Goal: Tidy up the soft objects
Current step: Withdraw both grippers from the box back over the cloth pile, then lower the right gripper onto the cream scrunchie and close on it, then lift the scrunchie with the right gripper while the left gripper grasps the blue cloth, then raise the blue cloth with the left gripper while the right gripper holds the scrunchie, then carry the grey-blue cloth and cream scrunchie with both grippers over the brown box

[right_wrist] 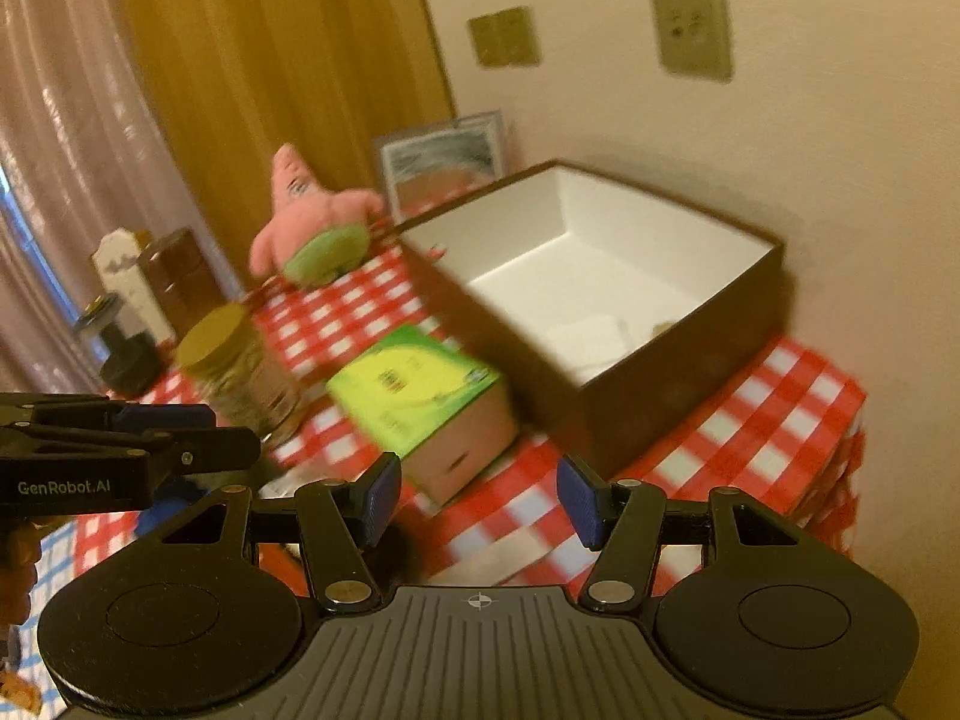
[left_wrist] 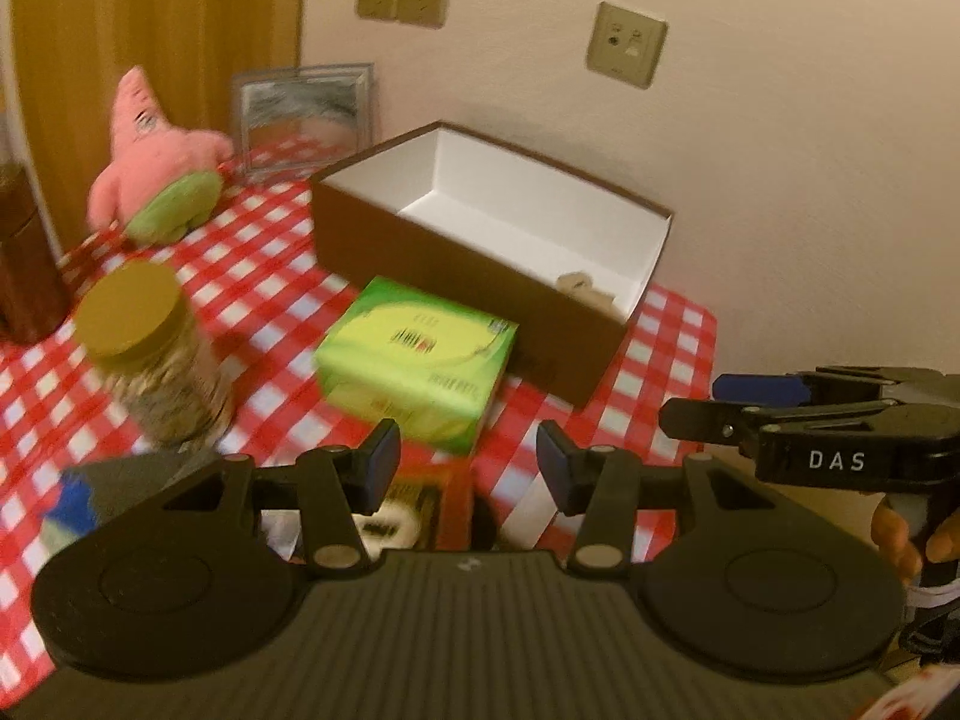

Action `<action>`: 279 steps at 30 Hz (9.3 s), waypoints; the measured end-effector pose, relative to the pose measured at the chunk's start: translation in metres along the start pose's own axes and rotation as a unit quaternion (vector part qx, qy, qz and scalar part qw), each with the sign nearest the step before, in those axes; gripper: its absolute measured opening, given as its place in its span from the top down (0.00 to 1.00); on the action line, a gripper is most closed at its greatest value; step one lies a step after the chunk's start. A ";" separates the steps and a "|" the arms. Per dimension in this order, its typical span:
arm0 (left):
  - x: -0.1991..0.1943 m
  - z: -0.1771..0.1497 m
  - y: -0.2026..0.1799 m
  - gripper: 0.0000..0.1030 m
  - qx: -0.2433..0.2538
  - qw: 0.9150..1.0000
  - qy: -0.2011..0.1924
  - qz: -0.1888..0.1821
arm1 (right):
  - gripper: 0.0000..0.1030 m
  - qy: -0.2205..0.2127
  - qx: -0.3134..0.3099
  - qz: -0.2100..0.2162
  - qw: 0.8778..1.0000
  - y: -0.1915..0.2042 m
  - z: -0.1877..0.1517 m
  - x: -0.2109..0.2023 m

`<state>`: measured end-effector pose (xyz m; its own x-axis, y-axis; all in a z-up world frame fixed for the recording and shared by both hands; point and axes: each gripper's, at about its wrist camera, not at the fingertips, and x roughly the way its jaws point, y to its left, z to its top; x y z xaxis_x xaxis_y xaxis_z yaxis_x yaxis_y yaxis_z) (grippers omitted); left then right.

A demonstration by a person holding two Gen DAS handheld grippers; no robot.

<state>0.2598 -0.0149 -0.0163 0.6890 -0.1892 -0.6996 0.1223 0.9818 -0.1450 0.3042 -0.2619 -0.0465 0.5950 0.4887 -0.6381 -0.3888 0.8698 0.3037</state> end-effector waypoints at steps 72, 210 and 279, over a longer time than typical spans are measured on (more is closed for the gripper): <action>0.024 -0.068 0.149 0.41 -0.035 0.988 0.018 0.149 | 0.80 0.098 -0.220 0.041 0.970 0.122 -0.056 0.169; -0.085 -0.071 0.116 0.88 0.042 0.994 -0.079 0.057 | 0.80 0.054 -0.069 0.007 0.996 0.048 -0.050 0.053; 0.265 0.237 0.039 0.72 0.137 0.990 -0.041 0.001 | 0.80 -0.012 -0.002 -0.016 1.000 -0.134 0.165 0.210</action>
<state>0.6166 -0.0231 -0.0413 0.7443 -0.1962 -0.6383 0.3022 0.9513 0.0600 0.5971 -0.2648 -0.1046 0.6230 0.4629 -0.6306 -0.3723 0.8844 0.2815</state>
